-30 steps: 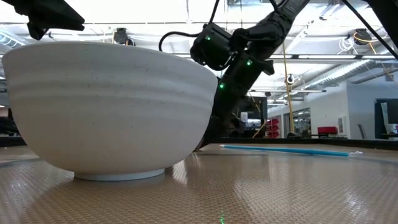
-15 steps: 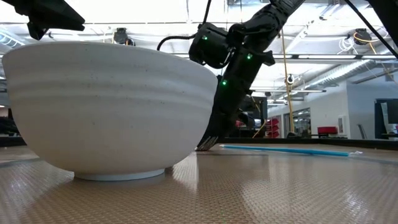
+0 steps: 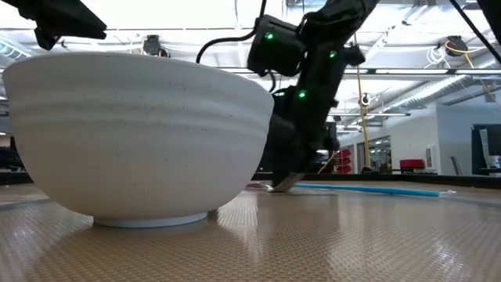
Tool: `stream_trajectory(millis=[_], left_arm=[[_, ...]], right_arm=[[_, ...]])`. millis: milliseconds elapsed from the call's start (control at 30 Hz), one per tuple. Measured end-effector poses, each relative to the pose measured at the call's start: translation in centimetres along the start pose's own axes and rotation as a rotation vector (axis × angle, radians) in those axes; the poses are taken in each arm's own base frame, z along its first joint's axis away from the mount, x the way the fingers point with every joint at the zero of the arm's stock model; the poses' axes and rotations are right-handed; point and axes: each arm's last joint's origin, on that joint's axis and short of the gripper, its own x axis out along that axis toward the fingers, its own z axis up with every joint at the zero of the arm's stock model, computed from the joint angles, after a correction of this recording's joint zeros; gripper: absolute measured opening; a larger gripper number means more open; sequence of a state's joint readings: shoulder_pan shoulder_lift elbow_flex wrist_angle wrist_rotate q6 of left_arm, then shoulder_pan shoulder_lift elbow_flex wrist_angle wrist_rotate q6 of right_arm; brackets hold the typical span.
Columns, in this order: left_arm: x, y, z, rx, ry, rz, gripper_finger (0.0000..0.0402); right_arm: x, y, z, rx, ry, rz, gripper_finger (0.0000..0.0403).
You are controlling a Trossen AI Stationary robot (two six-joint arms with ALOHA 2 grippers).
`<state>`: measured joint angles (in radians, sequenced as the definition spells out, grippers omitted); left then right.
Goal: Pick & Place Utensil
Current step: Put the pink fork into the white bowl on the mat
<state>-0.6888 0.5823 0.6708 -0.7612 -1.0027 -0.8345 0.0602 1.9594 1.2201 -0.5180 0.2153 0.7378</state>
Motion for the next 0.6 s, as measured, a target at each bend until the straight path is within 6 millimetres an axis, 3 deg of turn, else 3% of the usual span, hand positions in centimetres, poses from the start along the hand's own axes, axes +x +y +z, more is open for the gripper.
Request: stream_trajectory(millis=[267, 600], left_arm=[[0.0, 0.1, 0.0, 0.012, -0.013, 0.016, 0.009], [0.0, 0.1, 0.0, 0.015, -0.013, 0.016, 0.009]], right_arm=[[-3.1, -1.5, -1.7, -0.063, 0.03, -0.139, 0.0084], [-5.4, -2.7, -0.9, -0.022, -0.097, 0.035, 0.0085]])
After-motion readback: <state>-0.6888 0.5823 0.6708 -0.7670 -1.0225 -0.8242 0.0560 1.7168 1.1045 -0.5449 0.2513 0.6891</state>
